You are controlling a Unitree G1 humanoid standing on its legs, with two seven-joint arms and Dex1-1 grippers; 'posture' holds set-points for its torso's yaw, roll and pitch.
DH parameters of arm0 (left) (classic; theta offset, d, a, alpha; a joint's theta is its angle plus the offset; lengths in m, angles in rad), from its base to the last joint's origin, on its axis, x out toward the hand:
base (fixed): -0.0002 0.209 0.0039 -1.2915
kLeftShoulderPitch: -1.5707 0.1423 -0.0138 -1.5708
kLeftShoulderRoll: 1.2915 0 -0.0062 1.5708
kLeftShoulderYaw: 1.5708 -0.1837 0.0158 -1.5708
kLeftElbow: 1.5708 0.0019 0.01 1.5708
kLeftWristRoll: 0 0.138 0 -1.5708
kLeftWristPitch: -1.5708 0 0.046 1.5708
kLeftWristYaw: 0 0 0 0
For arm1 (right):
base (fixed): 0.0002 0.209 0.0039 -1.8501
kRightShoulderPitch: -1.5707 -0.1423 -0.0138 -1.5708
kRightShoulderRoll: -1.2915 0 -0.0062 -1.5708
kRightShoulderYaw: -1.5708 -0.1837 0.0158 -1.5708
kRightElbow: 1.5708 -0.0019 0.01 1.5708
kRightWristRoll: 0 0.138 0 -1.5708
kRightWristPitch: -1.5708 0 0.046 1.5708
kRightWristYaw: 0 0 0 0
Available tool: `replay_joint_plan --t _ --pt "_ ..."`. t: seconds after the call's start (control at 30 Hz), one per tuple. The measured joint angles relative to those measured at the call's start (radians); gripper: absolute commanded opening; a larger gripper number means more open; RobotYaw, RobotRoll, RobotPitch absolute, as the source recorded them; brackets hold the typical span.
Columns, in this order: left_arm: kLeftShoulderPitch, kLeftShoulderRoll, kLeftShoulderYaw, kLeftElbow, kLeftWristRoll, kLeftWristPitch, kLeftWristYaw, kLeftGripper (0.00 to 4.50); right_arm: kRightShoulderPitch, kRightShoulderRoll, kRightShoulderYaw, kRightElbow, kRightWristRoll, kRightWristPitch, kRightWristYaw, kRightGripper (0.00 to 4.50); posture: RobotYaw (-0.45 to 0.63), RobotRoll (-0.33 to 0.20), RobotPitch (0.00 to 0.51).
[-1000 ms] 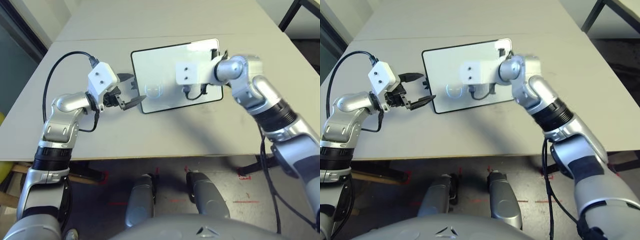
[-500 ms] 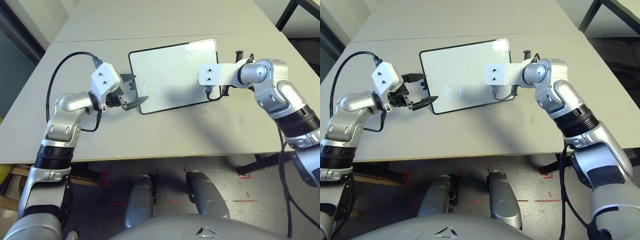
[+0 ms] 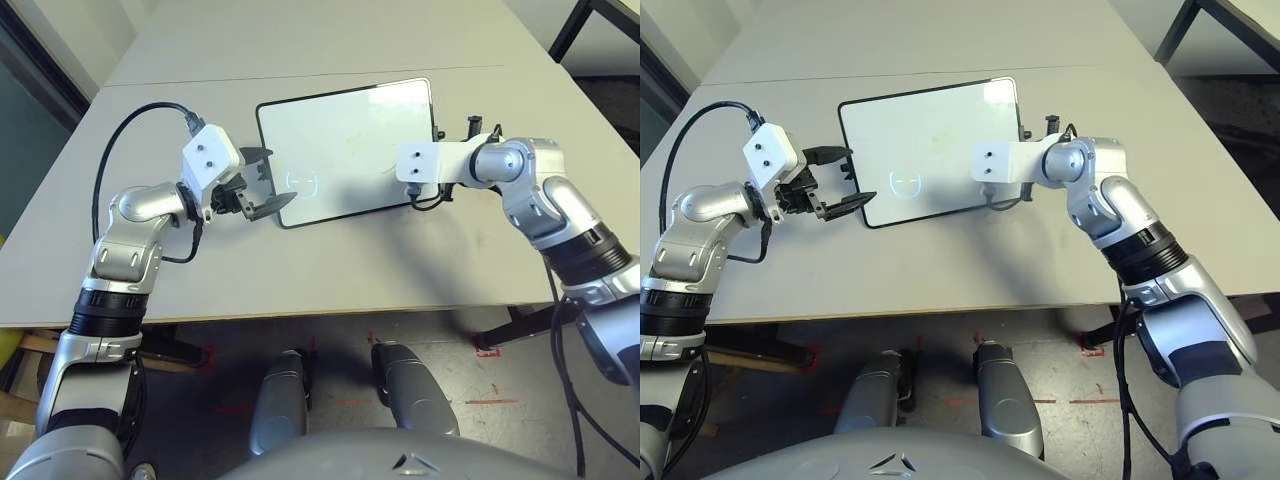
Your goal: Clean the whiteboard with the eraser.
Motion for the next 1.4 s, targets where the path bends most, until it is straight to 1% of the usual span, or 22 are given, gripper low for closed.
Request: replay_joint_plan --t 0.17,0.43,0.57,0.77,1.03,1.2,1.4 --pt "0.0 0.0 0.0 0.0 0.0 0.0 0.0 4.5 0.0 0.045 0.025 -0.01 -0.002 -0.003 0.004 0.4 -0.21 0.0 0.141" --pt "0.001 0.001 0.0 0.0 0.001 0.0 0.0 4.5 0.012 0.084 0.062 -0.05 -0.007 0.0 0.032 0.4 -0.21 0.0 0.143" --pt "0.001 0.001 0.0 0.0 0.001 0.001 0.0 4.5 0.014 0.07 0.062 -0.05 -0.015 0.003 0.033 0.4 -0.21 0.0 0.145" --pt "0.001 0.001 0.0 0.0 0.001 0.001 0.0 4.5 0.014 0.01 0.055 -0.039 -0.02 0.003 0.032 0.4 -0.21 0.0 0.145" --pt "0.001 0.0 -0.006 0.0 0.001 0.001 0.0 4.5 0.005 -0.047 0.025 0.033 -0.035 0.002 0.003 0.4 -0.22 0.0 0.145" --pt "0.001 0.0 -0.006 0.0 0.001 0.001 0.0 4.5 0.0 -0.051 0.018 0.057 -0.04 0.003 -0.009 0.4 -0.22 0.0 0.146" --pt "0.001 0.0 -0.006 0.0 0.001 0.001 0.0 4.5 -0.002 -0.014 0.018 0.048 -0.04 0.018 -0.007 0.4 -0.22 0.0 0.149"
